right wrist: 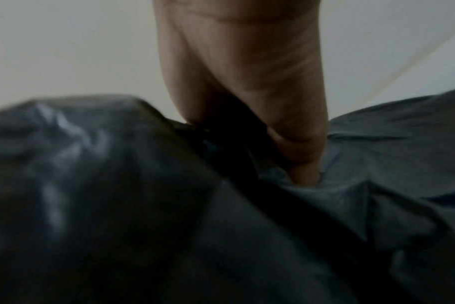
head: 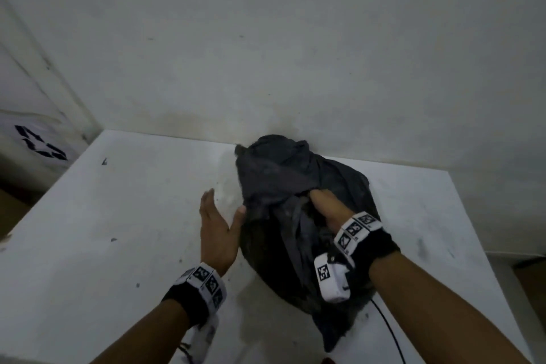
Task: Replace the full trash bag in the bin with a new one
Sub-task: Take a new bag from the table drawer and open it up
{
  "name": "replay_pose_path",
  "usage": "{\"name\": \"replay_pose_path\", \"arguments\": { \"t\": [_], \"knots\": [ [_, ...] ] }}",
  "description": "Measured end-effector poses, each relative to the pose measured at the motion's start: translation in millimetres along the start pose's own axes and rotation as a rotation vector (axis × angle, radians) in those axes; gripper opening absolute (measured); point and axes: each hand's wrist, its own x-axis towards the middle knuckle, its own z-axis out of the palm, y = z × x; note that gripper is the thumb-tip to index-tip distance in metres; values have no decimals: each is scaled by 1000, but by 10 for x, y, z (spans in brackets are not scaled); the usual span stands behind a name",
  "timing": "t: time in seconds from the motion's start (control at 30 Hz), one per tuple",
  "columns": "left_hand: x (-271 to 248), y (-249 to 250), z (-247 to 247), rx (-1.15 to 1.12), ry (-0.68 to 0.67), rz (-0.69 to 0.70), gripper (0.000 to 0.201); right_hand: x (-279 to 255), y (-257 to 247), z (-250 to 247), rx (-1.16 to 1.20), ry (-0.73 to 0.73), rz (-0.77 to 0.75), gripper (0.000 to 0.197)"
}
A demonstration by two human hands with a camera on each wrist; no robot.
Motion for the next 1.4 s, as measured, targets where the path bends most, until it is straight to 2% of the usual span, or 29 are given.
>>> {"name": "replay_pose_path", "arguments": {
  "t": [0.07,0.13,0.17,0.27,0.3,0.37,0.43,0.5,0.57,0.63,0.73,0.77,0.8,0.87,0.93,1.0,1.07,1.1,1.17,1.2,1.23,1.3,1.4],
  "knots": [
    [-10,77,60,-199,-4,-291,96,-23,-154,-33,151,-10,39,49],
    [-16,89,119,-307,-148,-517,99,-51,-240,-65,281,-91,33,57],
    [-24,82,158,-341,-243,-575,99,-103,-266,-76,309,-144,24,61],
    [-31,190,267,-429,-446,-570,111,-155,-206,-51,357,-292,-40,62],
    [-13,238,309,-505,-492,-544,112,-178,-186,-29,323,-298,-47,71],
    [15,376,391,-768,-593,-454,98,-212,-136,18,203,-280,-42,100],
    [41,513,431,-859,-651,-333,78,-271,-95,59,93,-272,-65,106],
    [66,584,439,-749,-618,-245,66,-314,-62,79,48,-257,-131,100],
    [125,568,439,-607,-511,-235,66,-376,-93,73,71,-217,-166,91],
    [207,466,412,-508,-382,-306,69,-404,-148,15,115,-164,-117,95],
    [337,303,320,-534,-295,-404,46,-408,-232,-142,147,-35,-80,82],
    [384,256,281,-543,-264,-433,46,-379,-245,-202,170,14,-77,82],
    [427,221,235,-538,-223,-460,48,-370,-264,-256,181,71,-72,85],
    [512,148,147,-500,-161,-495,52,-266,-212,-379,194,156,-54,108],
    [561,103,82,-467,-153,-512,54,-123,-121,-486,211,180,-26,122],
    [559,133,40,-459,-158,-507,57,-83,-100,-447,233,183,-38,114],
    [554,168,51,-529,-178,-516,67,-271,-221,-297,152,147,-75,104],
    [547,191,67,-566,-199,-529,78,-356,-257,-227,81,143,-120,95],
    [562,192,134,-662,-245,-567,115,-456,-259,-78,38,166,-212,73],
    [580,183,174,-711,-258,-589,128,-533,-257,-1,60,167,-277,74],
    [577,209,206,-754,-265,-595,132,-601,-240,70,78,161,-341,83],
    [547,332,261,-807,-291,-548,126,-682,-179,209,90,125,-439,98],
    [519,481,380,-796,-386,-452,116,-682,-34,339,45,-52,-535,117]
  ]
}}
